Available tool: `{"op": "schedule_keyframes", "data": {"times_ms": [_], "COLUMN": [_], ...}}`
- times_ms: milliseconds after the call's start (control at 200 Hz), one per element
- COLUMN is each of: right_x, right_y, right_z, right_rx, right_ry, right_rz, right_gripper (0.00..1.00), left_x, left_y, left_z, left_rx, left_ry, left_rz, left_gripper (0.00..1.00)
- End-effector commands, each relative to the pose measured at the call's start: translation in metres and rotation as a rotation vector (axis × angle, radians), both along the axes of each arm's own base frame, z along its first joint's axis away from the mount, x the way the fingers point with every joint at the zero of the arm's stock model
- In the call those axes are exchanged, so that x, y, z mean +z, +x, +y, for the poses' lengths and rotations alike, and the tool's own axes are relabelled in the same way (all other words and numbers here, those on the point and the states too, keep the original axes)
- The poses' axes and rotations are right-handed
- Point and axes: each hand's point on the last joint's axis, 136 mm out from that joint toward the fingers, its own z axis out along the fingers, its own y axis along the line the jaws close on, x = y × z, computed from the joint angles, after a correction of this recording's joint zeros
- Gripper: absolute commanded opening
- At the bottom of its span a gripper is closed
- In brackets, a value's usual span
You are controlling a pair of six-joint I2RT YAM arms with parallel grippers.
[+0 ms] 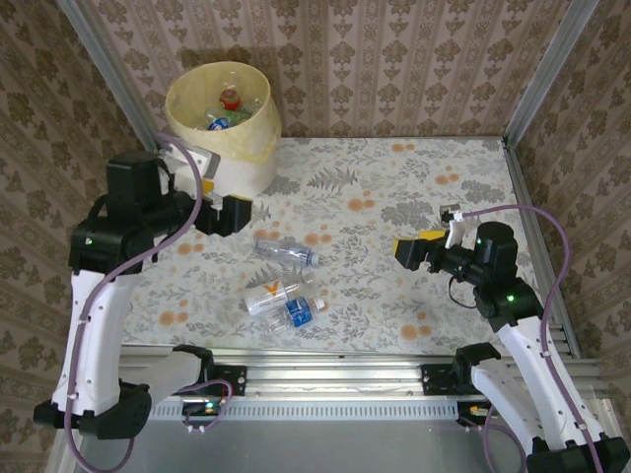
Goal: Throw the plastic bottles in the bin
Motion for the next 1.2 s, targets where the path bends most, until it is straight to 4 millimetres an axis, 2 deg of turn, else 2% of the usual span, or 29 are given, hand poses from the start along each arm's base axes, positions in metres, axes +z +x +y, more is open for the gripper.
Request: {"op": "schedule_keyframes", "data": {"times_ms": [0, 135, 235, 485, 695, 945, 1080, 1195], "right_x": [0.015, 0.014, 0.014, 0.013, 0.013, 0.014, 0.013, 0.013], "right_y": [-0.004, -0.005, -0.005, -0.005, -0.006, -0.007, -0.008, -0.008], "right_z": [0.002, 0.001, 0.001, 0.002, 0.002, 0.002, 0.002, 0.002], "right_rx": [0.011, 0.01, 0.011, 0.013, 0.015, 0.014, 0.014, 0.013], "right_ry": [0.0, 0.0, 0.0, 0.002, 0.003, 0.005, 0.005, 0.006], "right_rz": [-0.039, -0.037, -0.038, -0.034, -0.037, -0.041, -0.042, -0.044], "right_gripper": [1.0, 1.0, 1.0, 1.0, 1.0, 1.0, 1.0, 1.0], "left_x": [-0.031, -0.07, -0.1, -0.154, -0.186, -0.21, -0.224, -0.234], "left_y": [0.001, 0.008, 0.014, 0.028, 0.032, 0.039, 0.04, 0.041], "left_z": [-0.005, -0.006, -0.01, -0.018, -0.024, -0.033, -0.032, -0.034], "left_rx": [0.035, 0.11, 0.164, 0.298, 0.347, 0.391, 0.445, 0.481], "left_ry": [0.008, 0.051, 0.021, -0.052, -0.07, -0.143, -0.156, -0.198], "left_rz": [0.133, 0.262, 0.378, 0.606, 0.723, 0.792, 0.838, 0.864], "left_gripper": [1.0, 1.0, 1.0, 0.97, 0.95, 0.95, 0.96, 1.0]}}
